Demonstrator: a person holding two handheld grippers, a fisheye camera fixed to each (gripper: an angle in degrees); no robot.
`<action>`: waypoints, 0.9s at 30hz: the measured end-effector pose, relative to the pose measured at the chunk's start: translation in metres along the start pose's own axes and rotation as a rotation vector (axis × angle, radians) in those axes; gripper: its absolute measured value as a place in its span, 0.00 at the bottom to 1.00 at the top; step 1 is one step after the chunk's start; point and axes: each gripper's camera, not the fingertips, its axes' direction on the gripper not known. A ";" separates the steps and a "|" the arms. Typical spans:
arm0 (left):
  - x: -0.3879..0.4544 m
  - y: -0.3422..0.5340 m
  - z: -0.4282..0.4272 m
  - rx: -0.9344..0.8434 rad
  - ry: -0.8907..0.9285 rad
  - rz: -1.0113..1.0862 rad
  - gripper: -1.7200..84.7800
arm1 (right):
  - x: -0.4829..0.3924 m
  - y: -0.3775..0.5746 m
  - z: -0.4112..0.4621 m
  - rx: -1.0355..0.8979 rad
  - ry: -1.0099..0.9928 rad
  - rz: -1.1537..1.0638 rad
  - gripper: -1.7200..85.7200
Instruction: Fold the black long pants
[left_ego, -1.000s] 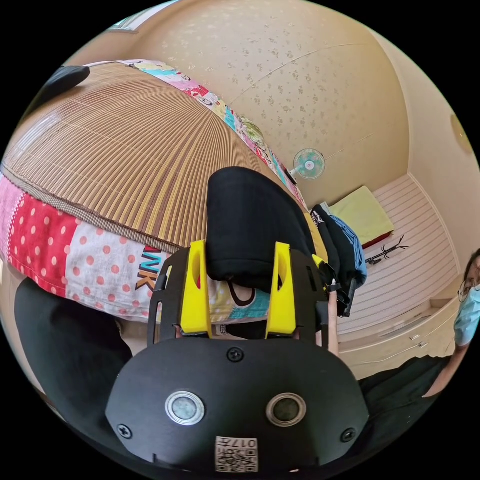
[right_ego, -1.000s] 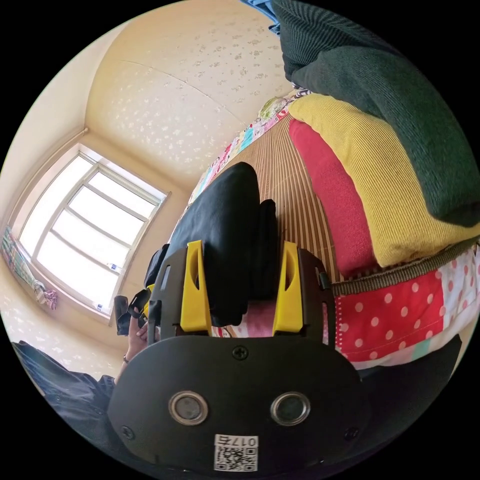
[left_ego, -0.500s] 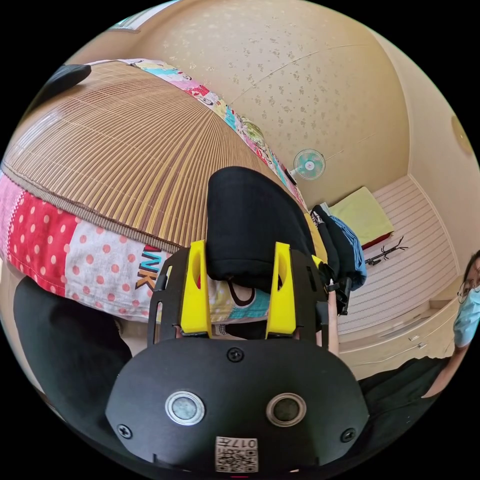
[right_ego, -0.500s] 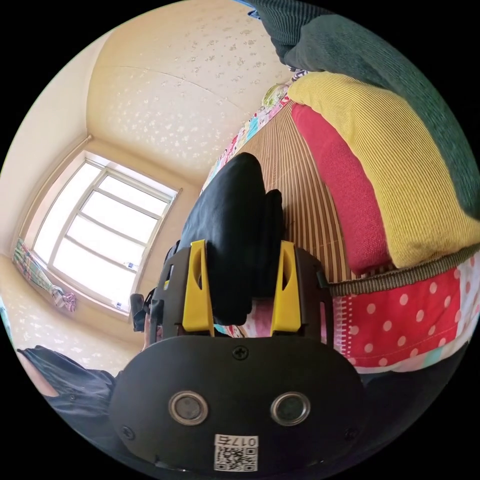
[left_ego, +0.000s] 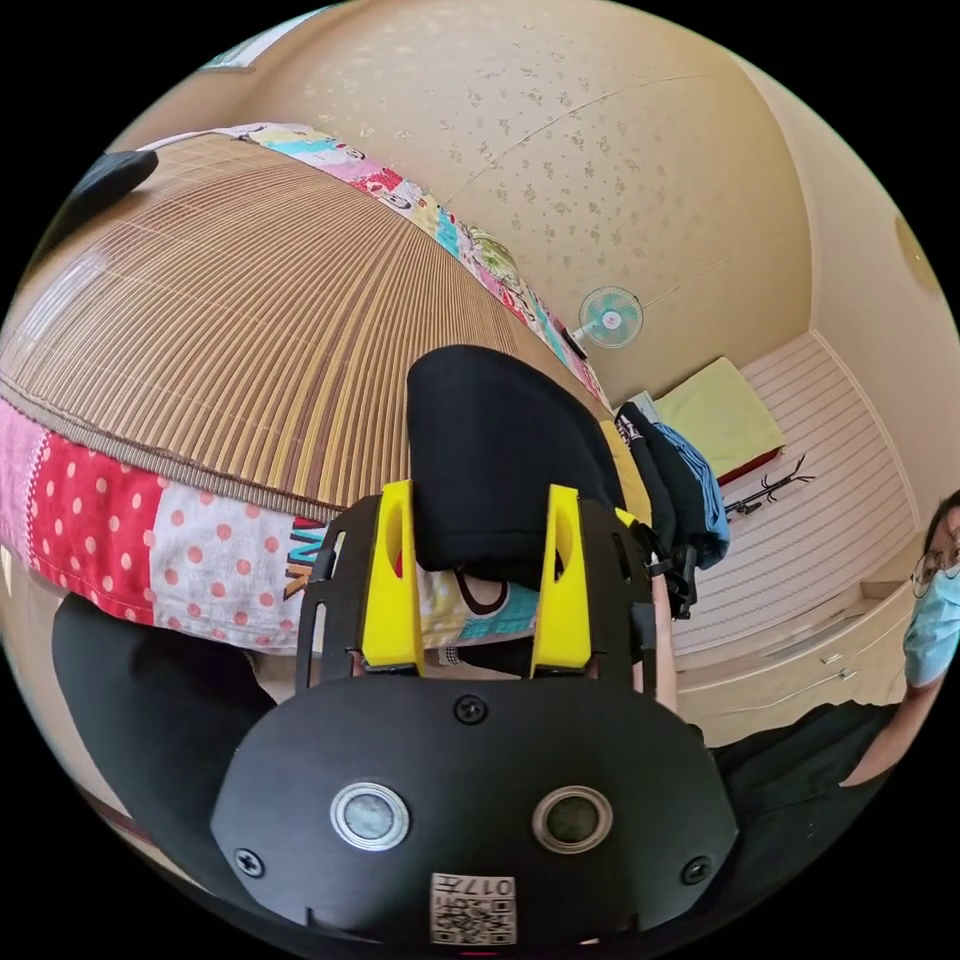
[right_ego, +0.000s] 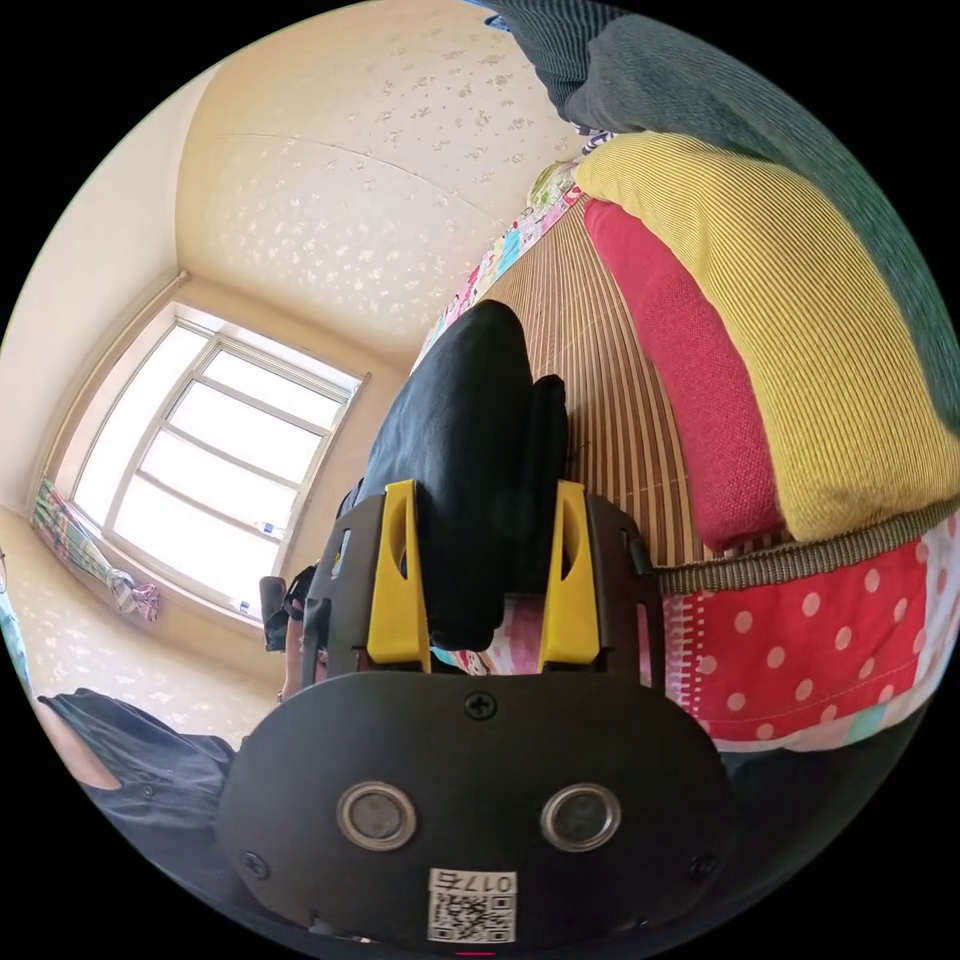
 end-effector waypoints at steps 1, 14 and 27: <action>0.002 -0.005 -0.007 0.018 -0.021 0.006 0.23 | 0.001 0.000 0.001 0.003 -0.001 0.003 0.23; -0.015 -0.040 -0.011 -0.103 0.094 -0.105 0.24 | 0.025 -0.013 0.021 -0.024 0.009 0.016 0.23; -0.001 -0.057 -0.029 -0.201 0.220 -0.110 0.27 | 0.057 -0.021 0.043 -0.026 -0.002 0.019 0.23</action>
